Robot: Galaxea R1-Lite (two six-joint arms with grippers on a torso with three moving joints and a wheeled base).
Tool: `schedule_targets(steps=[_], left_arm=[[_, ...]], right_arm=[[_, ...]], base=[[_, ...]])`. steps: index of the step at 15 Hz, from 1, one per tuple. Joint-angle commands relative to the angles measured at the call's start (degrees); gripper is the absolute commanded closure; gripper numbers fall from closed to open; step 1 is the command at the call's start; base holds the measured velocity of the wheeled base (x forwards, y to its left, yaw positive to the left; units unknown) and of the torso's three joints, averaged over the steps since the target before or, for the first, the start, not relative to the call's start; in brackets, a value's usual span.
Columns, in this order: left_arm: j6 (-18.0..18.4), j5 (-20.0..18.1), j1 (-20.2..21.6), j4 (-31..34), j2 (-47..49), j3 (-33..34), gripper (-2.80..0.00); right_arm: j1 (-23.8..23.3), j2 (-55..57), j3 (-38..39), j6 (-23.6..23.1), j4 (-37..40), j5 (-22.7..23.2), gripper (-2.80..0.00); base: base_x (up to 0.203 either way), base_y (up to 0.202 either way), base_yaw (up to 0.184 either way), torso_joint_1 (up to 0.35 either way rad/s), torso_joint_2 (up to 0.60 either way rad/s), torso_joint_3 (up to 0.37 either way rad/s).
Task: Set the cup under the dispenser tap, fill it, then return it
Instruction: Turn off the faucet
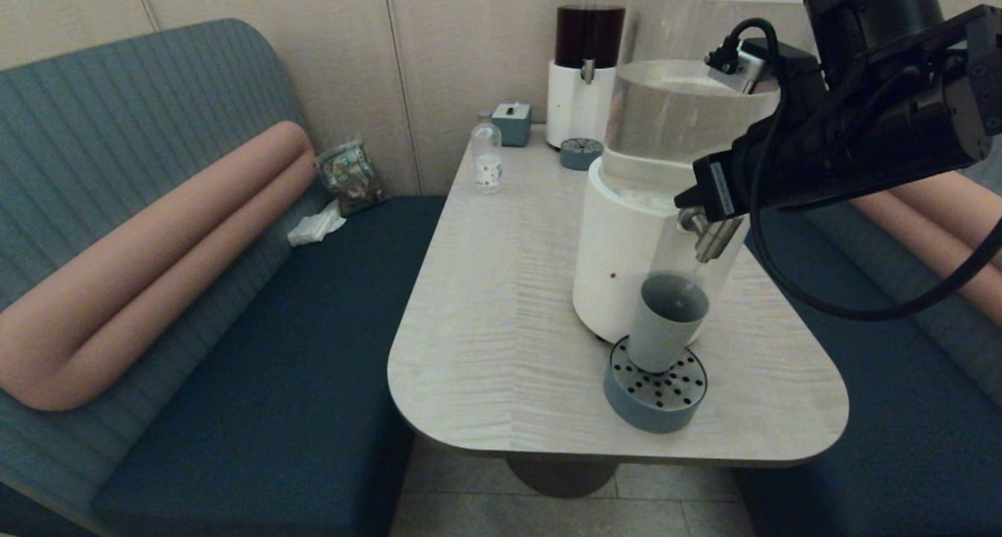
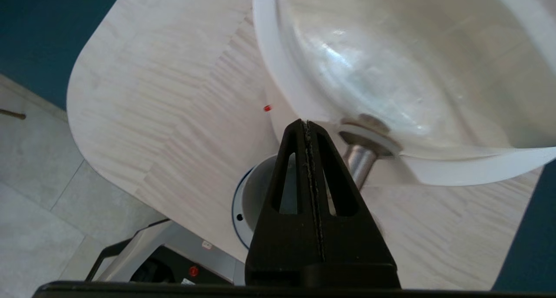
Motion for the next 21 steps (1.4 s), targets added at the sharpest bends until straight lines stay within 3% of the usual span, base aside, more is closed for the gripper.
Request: schedule_targets(steps=[1,21], left_arm=[[0.0,0.0,0.0,0.0,0.0,0.0,0.00],[0.0,0.0,0.0,0.0,0.0,0.0,0.00]], right_arm=[[-0.6,0.6,-0.7,0.0,0.2,0.0,0.00],[-1.0,-1.4,-3.6,-0.8,4.4,0.8,0.00]], base=[[0.000,0.000,0.000,0.000,0.00,0.000],[0.000,0.000,0.000,0.000,0.00,0.000]])
